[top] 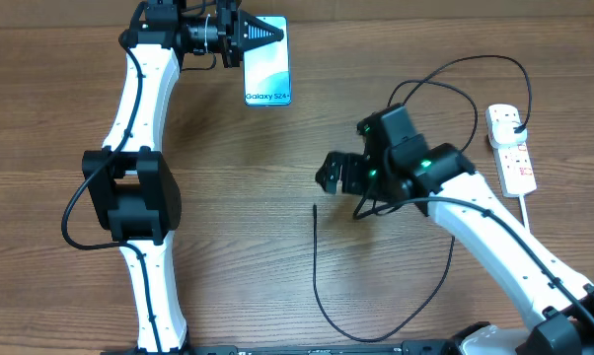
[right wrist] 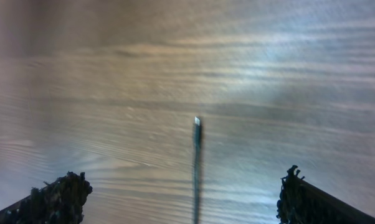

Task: Plug charger to phone and switch on socket
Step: 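Move the right gripper down over the cable's USB-C plug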

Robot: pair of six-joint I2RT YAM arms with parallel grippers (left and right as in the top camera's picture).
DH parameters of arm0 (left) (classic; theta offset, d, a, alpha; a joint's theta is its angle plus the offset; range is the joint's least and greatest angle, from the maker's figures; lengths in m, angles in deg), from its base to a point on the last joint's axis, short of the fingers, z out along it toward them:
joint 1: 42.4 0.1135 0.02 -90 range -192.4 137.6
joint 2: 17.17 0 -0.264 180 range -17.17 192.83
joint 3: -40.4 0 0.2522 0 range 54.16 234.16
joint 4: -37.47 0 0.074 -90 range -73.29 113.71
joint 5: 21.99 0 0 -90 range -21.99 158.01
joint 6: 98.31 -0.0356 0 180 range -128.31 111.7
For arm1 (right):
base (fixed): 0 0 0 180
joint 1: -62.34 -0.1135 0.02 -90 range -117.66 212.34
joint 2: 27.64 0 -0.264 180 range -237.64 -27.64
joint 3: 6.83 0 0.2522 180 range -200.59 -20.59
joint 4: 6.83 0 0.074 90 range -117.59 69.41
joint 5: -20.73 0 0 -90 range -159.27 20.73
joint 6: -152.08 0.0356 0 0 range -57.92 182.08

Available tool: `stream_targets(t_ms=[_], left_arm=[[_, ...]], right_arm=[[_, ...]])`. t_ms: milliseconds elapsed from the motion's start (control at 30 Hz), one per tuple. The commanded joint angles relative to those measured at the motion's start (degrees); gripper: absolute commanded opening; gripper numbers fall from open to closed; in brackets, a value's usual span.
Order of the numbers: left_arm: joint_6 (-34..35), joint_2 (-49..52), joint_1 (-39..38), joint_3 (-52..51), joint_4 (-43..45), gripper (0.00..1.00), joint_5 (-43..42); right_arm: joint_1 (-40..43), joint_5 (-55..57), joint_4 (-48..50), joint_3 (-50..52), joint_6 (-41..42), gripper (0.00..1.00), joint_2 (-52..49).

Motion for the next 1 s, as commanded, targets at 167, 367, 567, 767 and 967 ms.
stream_targets(t_ms=[167, 367, 567, 767, 967], left_arm=[[-0.9, -0.6, -0.2, 1.2, 0.2, 0.04, 0.9], [-0.9, -0.6, -0.2, 1.2, 0.2, 0.04, 1.1], [-1.3, -0.6, -0.2, 1.2, 0.2, 0.04, 2.0], [-1.3, -0.6, -0.2, 1.2, 0.2, 0.05, 2.6], [-1.3, -0.6, -0.2, 1.2, 0.2, 0.04, 2.7]], right_arm=[[-8.1, 12.3, -1.9, -0.7, 1.9, 1.0, -2.4], [-12.1, 18.0, -2.4, -0.7, 5.8, 1.0, -7.9], [-13.9, 18.3, -0.4, -0.8, 6.5, 1.0, -14.2], [-16.2, 19.4, 0.8, -0.8, 9.1, 0.97, -16.7], [-17.3, 19.2, 0.8, -0.8, 10.8, 0.97, -17.1]])
